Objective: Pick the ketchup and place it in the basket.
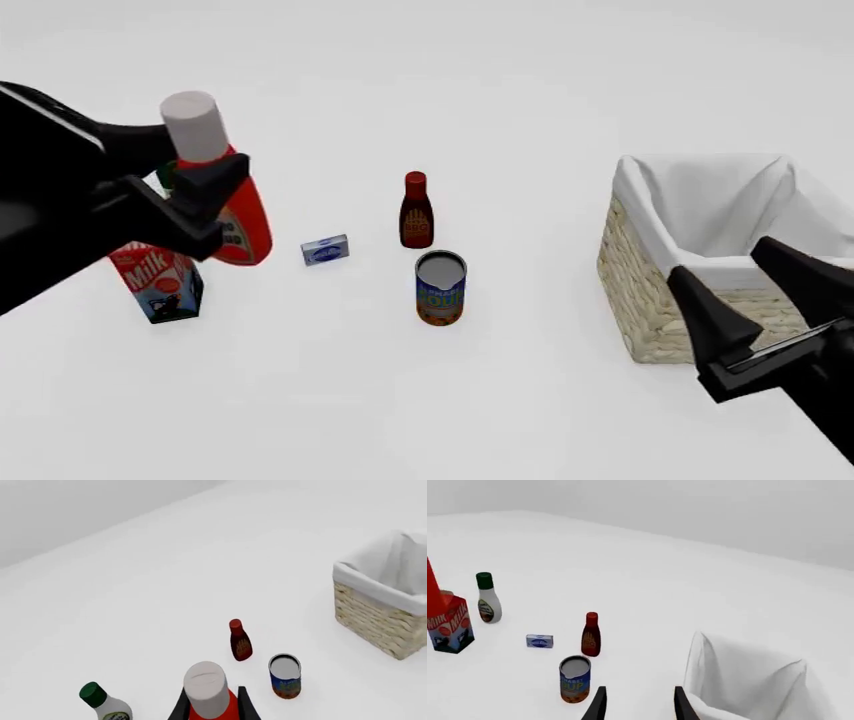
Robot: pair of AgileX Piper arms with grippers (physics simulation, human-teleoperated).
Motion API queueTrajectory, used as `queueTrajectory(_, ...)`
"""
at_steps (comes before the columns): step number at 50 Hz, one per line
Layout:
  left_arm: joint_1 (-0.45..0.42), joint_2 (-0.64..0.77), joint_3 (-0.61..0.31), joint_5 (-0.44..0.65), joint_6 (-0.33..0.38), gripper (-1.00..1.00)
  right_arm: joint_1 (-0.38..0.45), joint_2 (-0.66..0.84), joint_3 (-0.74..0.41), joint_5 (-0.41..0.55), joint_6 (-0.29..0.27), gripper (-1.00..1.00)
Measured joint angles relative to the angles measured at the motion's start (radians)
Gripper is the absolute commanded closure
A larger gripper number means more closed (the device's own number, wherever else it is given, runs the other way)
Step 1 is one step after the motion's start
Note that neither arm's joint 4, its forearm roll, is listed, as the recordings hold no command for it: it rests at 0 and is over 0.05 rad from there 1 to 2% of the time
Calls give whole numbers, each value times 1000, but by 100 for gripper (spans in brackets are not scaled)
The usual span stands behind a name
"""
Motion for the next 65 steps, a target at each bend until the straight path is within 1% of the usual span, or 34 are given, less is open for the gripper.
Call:
queueTrajectory(7,-42,-9,-34,58,4,100,42,42,-44,1,-10,-100)
queueTrajectory(20,-109,-3,-116,154,-10,100,154,126,-117,-2,-27,-100)
queueTrajectory(40,-190,33,-242,266,-35,100,278,230,-182,-33,-25,-100)
queueTrajectory(51,-226,46,-273,294,-42,100,345,306,-215,-42,-28,-100)
queueTrajectory(65,-253,58,-273,295,-47,100,408,399,-276,-33,-35,-100)
